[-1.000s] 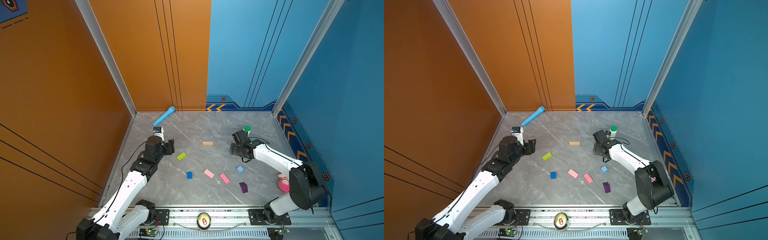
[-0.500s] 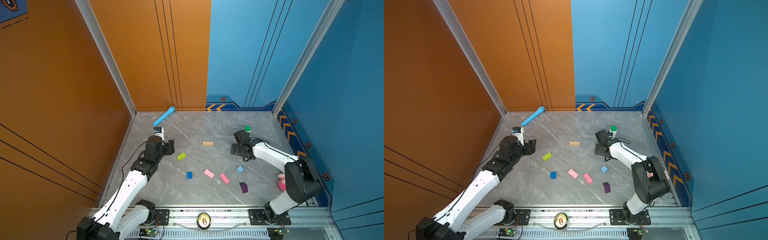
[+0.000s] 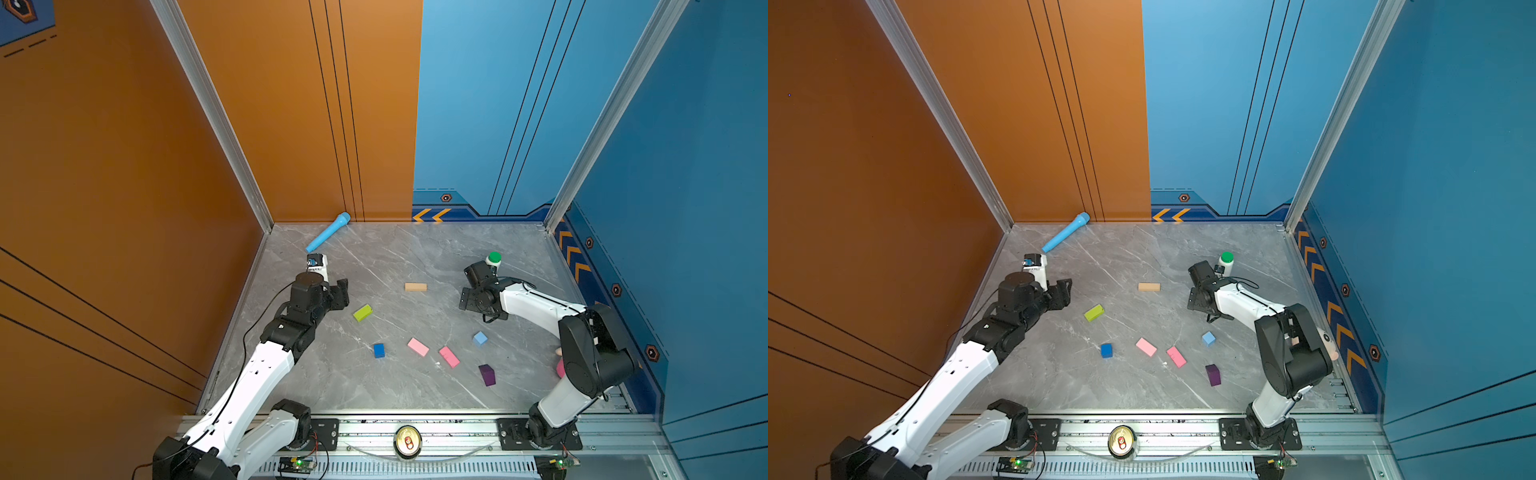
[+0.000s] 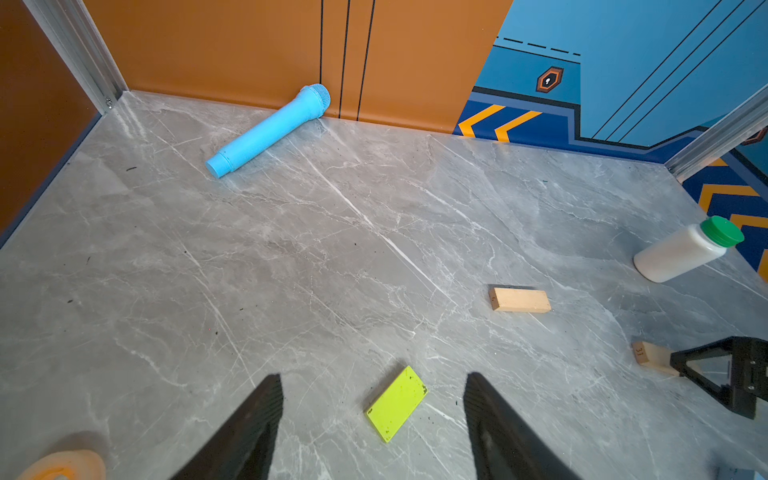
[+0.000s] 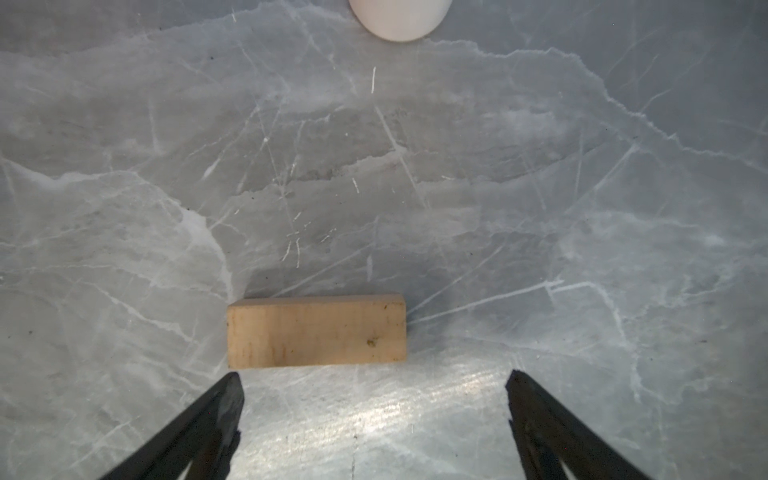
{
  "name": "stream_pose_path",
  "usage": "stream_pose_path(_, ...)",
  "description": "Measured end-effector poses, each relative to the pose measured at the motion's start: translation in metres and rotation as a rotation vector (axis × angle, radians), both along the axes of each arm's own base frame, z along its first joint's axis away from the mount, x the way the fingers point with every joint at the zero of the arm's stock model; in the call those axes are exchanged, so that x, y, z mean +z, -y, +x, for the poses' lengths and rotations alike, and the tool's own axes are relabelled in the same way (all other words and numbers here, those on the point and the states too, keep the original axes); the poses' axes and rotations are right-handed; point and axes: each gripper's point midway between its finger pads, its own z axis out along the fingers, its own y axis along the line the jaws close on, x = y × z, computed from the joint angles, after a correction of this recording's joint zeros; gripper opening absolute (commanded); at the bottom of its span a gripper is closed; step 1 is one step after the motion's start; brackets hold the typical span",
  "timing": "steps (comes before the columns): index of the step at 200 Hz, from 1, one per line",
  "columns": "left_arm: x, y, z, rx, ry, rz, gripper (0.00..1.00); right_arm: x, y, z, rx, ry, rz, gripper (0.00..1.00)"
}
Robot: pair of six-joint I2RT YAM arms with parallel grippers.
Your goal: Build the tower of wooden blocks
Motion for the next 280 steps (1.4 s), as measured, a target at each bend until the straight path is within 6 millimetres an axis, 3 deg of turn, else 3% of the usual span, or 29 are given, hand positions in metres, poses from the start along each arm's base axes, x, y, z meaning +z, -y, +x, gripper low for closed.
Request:
stream_pose_path(69,-0.007,-0.004,-0.001,0.007,-0.014,0.008,0.71,-0.014,-0.009,0.008,-0.003,-0.014,0.005,1.0)
stream_pose_path(168,-0.007,-0.005,-0.001,0.011,-0.014,0.011,0.71,-0.018,-0.015,0.012,0.005,-0.022,0.02,1.0)
stream_pose_path(236,-0.007,-0.005,-0.001,0.011,-0.014,0.011,0.71,-0.018,-0.019,0.021,0.006,-0.015,0.024,0.9)
stream_pose_path(280,-0.007,-0.006,-0.001,0.013,-0.014,0.011,0.71,-0.019,-0.019,0.021,0.006,-0.015,0.024,0.89)
